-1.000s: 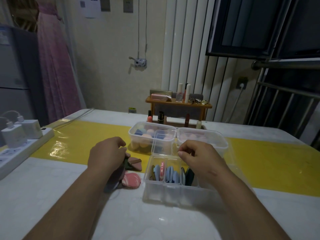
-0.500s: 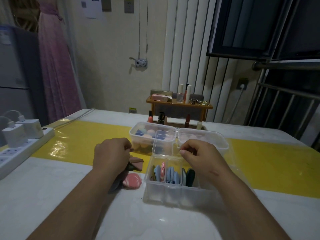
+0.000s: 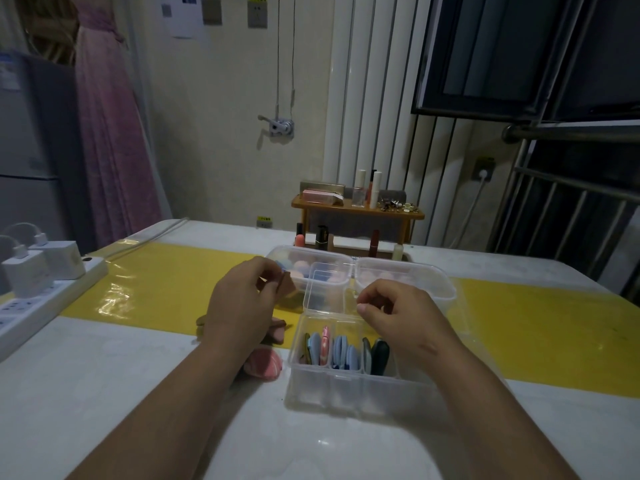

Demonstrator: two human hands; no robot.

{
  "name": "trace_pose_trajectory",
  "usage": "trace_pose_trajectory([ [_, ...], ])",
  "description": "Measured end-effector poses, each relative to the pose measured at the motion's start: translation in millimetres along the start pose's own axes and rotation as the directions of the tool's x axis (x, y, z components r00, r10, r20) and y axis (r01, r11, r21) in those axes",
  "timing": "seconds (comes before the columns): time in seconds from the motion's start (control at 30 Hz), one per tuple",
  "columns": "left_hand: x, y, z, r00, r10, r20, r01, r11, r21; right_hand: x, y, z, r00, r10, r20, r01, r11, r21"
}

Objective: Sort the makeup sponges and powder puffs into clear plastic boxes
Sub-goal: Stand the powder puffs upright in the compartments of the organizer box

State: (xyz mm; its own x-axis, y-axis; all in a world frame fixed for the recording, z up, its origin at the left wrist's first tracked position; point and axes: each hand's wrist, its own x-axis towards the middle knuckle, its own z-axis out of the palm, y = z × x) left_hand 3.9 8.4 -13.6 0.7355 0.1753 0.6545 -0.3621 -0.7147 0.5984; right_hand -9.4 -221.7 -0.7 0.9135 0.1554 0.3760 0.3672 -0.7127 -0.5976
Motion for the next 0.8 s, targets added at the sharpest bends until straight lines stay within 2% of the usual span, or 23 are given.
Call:
trace_pose_trajectory([
  [0.4,-3.3,7.9,2.0,1.000,0.005,-0.026,-0.010,0.980,-0.197,-0.8,-3.3,-2.7,1.000,-0.002,0.008,0.002,1.000,0.023],
  [0.6,-7.0,18.5,3.1,0.986,-0.091,0.139,0.144,0.884,-0.444,-1.0,-6.9,-6.0,1.000,-0.011,0.002,0.011,0.996,0.090],
  [0.8,-8.2,25.8,3.4,0.967,-0.083,0.241,0.196,0.847,-0.494,-2.8,-12.7,-6.3,0.998,-0.049,0.027,0.043,0.983,0.177],
])
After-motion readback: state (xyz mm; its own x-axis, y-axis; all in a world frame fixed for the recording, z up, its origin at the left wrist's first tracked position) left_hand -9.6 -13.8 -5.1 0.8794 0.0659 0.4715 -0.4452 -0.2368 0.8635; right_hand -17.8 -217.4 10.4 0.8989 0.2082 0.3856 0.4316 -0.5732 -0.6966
